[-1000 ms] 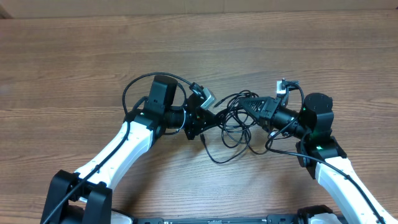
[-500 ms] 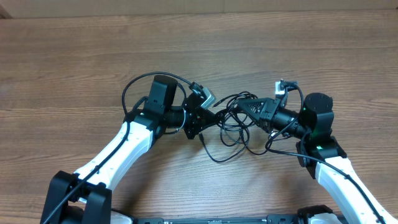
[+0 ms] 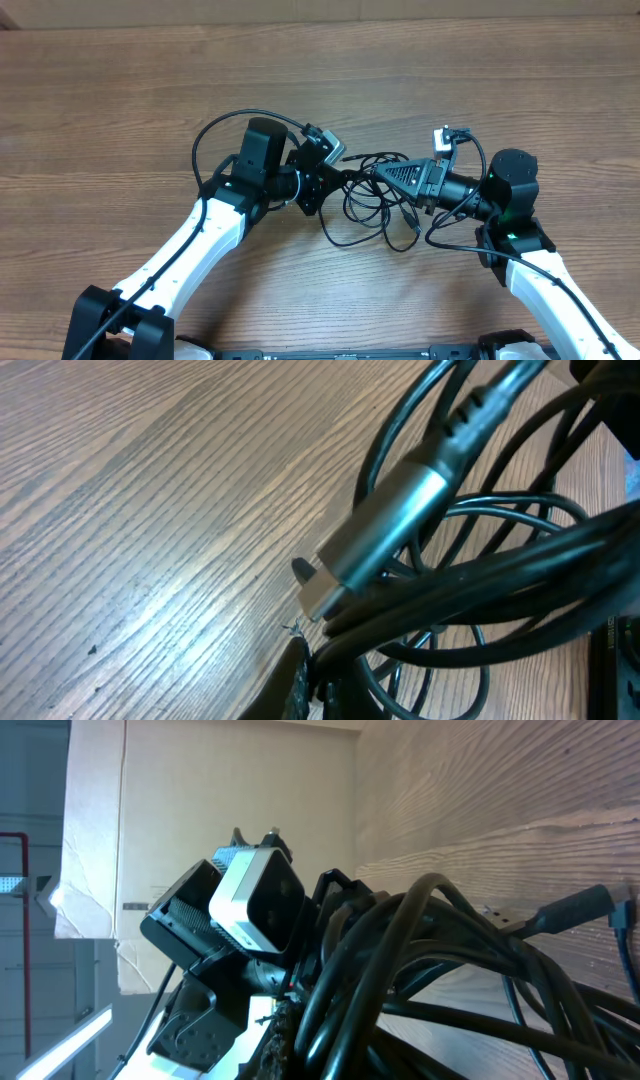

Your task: Untangle cables

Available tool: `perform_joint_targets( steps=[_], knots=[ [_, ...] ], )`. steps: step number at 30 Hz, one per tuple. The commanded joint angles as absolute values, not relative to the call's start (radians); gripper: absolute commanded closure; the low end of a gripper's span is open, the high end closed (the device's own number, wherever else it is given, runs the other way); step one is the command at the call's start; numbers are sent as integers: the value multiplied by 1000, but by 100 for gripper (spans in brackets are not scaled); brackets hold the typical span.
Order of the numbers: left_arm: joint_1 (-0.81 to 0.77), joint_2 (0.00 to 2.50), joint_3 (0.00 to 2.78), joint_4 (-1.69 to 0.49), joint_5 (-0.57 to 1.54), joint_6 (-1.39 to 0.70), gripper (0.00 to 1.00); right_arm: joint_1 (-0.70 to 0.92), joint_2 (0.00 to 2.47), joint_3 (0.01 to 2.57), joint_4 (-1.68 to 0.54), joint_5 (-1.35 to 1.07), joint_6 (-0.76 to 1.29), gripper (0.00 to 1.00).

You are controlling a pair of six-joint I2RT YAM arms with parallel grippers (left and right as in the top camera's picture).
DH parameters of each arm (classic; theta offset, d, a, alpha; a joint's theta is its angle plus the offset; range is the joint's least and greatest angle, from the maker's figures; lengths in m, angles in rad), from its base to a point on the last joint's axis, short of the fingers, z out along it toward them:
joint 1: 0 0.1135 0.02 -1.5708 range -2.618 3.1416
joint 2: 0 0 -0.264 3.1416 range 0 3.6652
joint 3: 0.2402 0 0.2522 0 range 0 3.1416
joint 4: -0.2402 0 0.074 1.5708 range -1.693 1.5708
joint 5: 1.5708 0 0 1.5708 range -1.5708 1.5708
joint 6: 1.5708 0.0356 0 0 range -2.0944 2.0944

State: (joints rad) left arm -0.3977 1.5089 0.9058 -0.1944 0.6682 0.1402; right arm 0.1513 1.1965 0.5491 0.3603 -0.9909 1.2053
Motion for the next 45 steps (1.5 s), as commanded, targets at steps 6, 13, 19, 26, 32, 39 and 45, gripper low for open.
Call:
perform_joint_targets(
  steps=[6, 13, 19, 26, 32, 39, 45],
  knots=[
    [-380, 1520, 907, -205, 518, 106, 96, 150, 1179, 562, 388, -1111, 1235, 96],
    [-379, 1520, 907, -196, 295, -63, 96, 150, 1179, 562, 388, -1149, 1250, 96],
    [-379, 1520, 907, -166, 281, -113, 96, 150, 1179, 562, 388, -1177, 1250, 96],
    [-379, 1520, 907, -171, 315, -112, 96, 150, 1179, 562, 387, -1164, 1205, 83],
    [-380, 1520, 907, -175, 361, -112, 96, 150, 1179, 562, 317, -1079, 1122, 53],
    [-380, 1520, 907, -202, 360, -112, 96, 150, 1179, 562, 182, -1001, 1098, 37],
    [-380, 1520, 907, -194, 456, -112, 96, 150, 1179, 562, 105, -941, 1098, 34]
  ],
)
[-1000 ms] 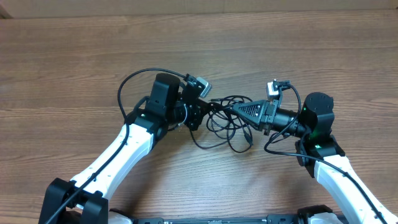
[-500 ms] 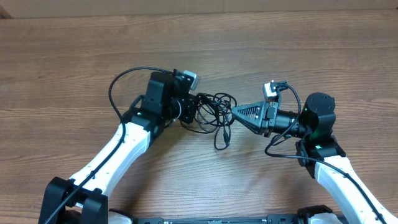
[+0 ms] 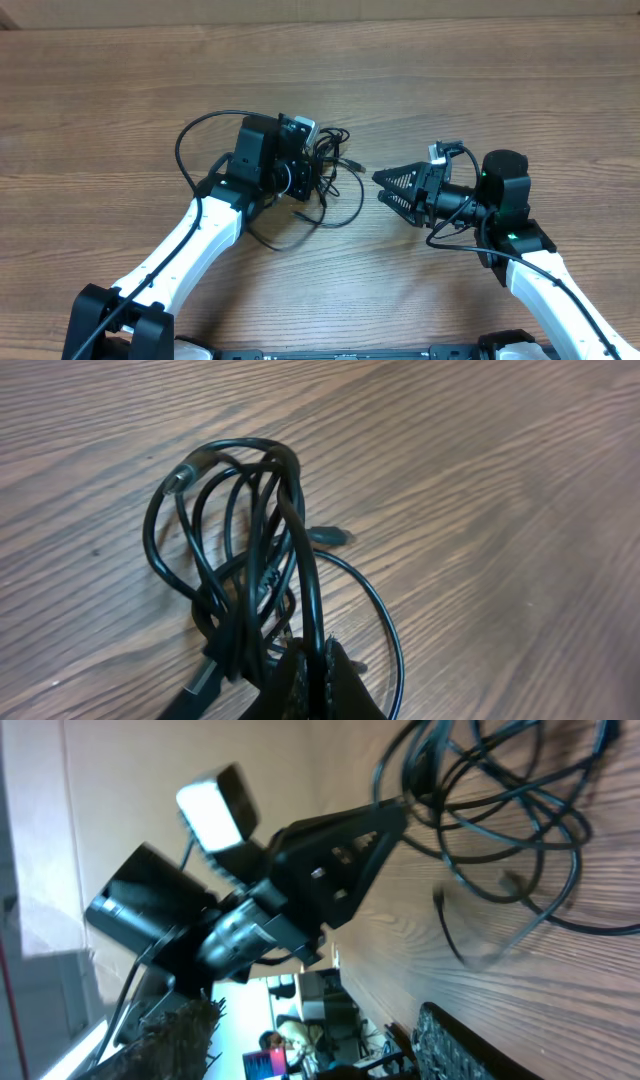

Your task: Untangle cables

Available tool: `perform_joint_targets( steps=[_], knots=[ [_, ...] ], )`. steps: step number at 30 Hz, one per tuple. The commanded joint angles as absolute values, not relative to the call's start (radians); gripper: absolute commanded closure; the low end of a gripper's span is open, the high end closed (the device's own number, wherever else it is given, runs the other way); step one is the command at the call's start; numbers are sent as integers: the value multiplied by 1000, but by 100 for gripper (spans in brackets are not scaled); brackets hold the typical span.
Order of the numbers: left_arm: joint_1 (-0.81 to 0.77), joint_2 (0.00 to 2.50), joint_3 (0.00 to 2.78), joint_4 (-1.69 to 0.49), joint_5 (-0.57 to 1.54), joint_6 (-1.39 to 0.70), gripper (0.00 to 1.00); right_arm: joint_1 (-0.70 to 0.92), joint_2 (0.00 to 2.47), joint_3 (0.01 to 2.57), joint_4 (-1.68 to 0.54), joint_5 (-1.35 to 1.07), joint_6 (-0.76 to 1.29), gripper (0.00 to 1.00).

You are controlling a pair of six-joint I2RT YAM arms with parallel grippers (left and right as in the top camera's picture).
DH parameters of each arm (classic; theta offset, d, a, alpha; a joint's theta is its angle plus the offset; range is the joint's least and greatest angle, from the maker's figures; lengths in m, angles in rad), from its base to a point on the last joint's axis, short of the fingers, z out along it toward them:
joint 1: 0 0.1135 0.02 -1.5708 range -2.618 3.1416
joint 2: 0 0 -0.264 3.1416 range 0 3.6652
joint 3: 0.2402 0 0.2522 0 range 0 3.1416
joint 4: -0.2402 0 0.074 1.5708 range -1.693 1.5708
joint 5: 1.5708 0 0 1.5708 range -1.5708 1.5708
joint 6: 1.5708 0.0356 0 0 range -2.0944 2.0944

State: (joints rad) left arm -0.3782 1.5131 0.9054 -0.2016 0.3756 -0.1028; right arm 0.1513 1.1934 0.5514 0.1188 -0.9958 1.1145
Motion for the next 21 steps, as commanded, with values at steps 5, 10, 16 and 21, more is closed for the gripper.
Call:
perform_joint_targets(
  steps=[5, 10, 16, 21],
  knots=[
    [-380, 1520, 907, -188, 524, -112, 96, 150, 1179, 562, 19, -824, 1087, 26],
    [-380, 1520, 907, -206, 517, -112, 85, 150, 1179, 562, -60, -682, 1065, 18],
    [-381, 1520, 907, -226, 552, -113, 95, 151, 1182, 562, -62, -617, 1065, 10],
    [-385, 1520, 907, -228, 600, -113, 94, 165, 1197, 562, -62, -542, 1065, 10]
  ],
)
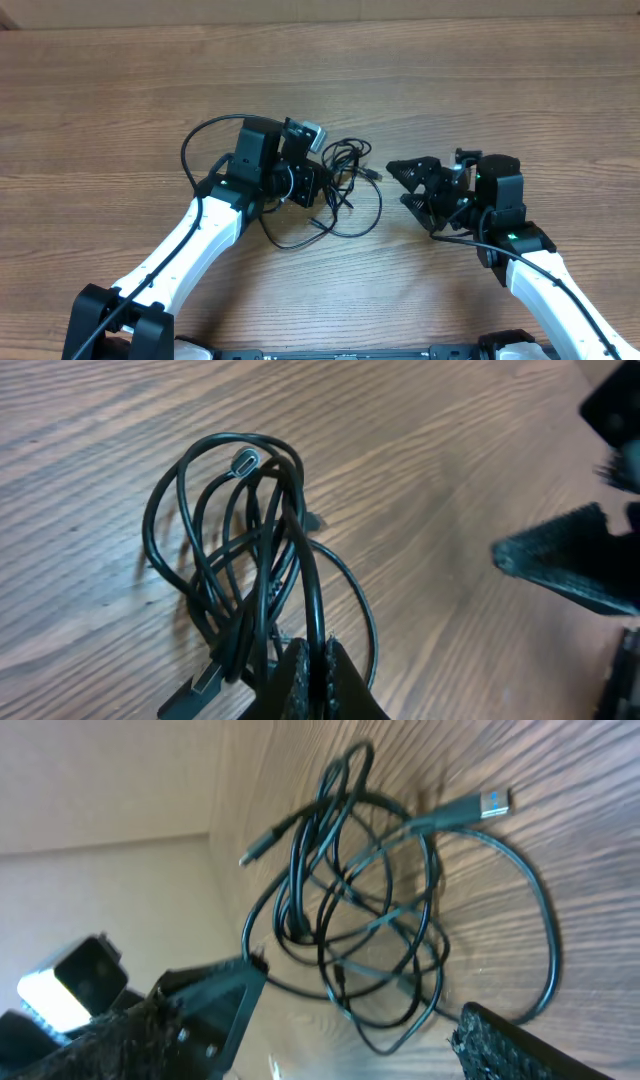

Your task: Untangle cables

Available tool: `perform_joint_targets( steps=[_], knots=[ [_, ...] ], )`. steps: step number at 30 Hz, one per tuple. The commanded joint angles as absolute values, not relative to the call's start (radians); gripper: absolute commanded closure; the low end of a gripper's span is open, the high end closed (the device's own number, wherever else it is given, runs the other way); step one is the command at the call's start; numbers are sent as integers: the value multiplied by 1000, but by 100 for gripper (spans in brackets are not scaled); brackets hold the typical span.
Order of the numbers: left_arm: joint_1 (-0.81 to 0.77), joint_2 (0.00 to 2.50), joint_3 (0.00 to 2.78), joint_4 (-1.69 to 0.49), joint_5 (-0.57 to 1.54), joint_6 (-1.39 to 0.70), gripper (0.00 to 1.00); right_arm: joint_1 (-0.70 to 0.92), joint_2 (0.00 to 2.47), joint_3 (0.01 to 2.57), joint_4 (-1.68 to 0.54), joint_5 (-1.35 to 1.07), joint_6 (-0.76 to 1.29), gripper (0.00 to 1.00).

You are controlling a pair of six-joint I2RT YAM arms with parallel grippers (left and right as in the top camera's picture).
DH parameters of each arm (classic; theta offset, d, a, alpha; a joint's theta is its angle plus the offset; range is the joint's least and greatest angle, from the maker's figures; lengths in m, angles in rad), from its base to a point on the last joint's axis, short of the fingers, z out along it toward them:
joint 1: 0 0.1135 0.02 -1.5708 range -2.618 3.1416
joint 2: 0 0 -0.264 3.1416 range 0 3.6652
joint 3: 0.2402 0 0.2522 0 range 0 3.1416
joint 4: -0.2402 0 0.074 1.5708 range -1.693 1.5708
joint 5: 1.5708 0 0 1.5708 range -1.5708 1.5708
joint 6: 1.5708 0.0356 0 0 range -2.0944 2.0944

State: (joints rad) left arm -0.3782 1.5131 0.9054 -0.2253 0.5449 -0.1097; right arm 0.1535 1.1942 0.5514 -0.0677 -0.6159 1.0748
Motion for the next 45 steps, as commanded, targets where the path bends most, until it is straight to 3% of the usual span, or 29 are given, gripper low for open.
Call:
perform_joint_targets(
  steps=[1, 7, 11, 15, 28, 45],
  knots=[
    [-387, 1520, 907, -228, 600, -113, 94, 174, 1204, 562, -62, -522, 1065, 10],
    [-427, 1520, 907, -228, 603, -139, 96, 233, 1277, 562, 21, -479, 1072, 11],
    [-475, 1520, 907, -228, 583, -135, 95, 266, 1339, 562, 97, -444, 1073, 23],
    [-495, 1520, 907, -228, 498, -135, 92, 279, 1394, 562, 107, -392, 1130, 26],
    [-507, 1520, 907, -228, 490, -139, 95, 281, 1490, 562, 253, -393, 1164, 39],
    [-539, 1523, 907, -224, 487, -139, 96, 326, 1493, 562, 260, -343, 1283, 54]
  ],
)
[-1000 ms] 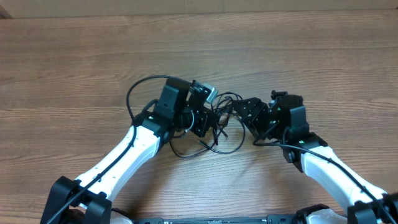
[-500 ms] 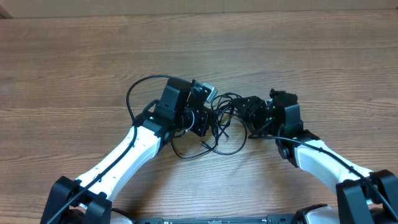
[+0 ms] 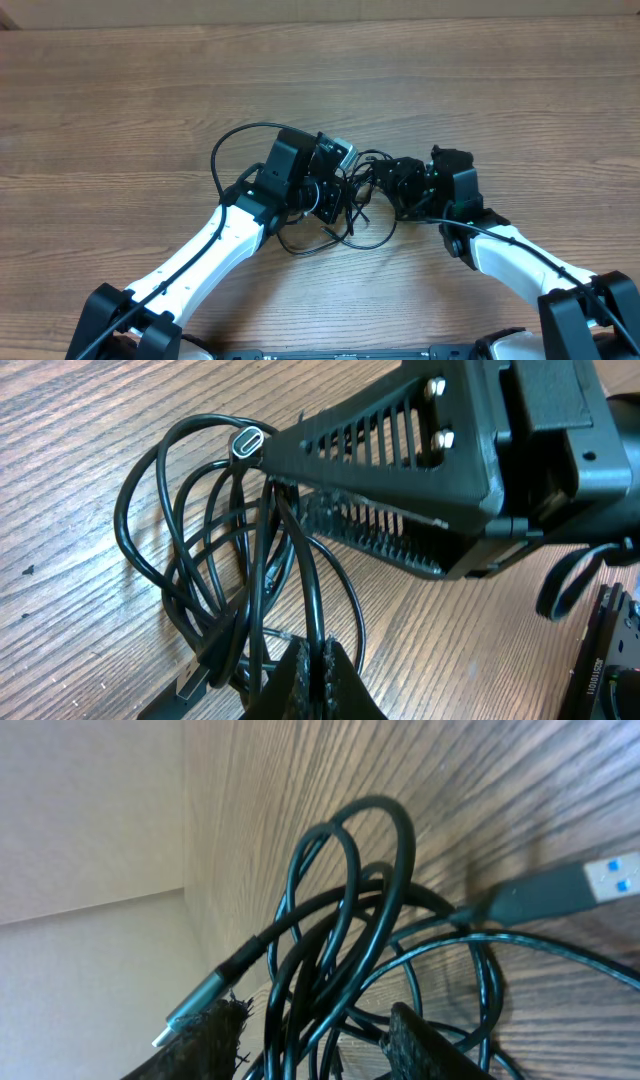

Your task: Untangle cables

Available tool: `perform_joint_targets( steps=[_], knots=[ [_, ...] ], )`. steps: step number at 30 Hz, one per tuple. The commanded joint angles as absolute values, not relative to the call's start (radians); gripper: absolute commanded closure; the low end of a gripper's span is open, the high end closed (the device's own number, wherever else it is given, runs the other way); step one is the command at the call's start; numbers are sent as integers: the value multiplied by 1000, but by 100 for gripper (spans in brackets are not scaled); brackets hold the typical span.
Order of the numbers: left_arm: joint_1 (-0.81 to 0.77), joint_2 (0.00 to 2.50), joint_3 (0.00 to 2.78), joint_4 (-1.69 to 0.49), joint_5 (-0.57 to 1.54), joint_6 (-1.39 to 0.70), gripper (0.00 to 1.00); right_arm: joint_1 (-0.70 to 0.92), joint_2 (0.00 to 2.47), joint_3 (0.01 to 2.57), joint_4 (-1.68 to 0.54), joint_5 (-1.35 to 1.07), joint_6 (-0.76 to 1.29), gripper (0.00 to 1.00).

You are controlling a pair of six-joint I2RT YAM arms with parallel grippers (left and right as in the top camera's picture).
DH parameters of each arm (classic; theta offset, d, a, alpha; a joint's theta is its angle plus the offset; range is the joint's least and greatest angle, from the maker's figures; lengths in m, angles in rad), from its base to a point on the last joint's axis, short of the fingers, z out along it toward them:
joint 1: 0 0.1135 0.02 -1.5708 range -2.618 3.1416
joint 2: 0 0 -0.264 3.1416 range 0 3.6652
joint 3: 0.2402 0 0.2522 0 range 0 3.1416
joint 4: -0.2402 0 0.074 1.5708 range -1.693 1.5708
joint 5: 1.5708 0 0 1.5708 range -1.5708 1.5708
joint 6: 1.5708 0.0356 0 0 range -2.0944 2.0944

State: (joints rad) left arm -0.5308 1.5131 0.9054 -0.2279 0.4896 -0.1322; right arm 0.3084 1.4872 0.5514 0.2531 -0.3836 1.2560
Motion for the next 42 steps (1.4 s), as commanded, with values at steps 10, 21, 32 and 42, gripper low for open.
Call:
perform_joint_targets(
  steps=[10, 21, 32, 42],
  knots=[
    [-539, 1528, 906, -231, 488, -140, 95, 333, 1493, 562, 261, -337, 1284, 69],
    [-544, 1531, 906, -231, 490, -166, 95, 333, 1493, 562, 261, -329, 1284, 81],
    [-567, 1531, 906, -225, 489, -165, 96, 351, 1493, 562, 269, -322, 1314, 81],
    [-571, 1531, 906, -226, 472, -165, 96, 353, 1493, 562, 268, -323, 1313, 96]
  ],
)
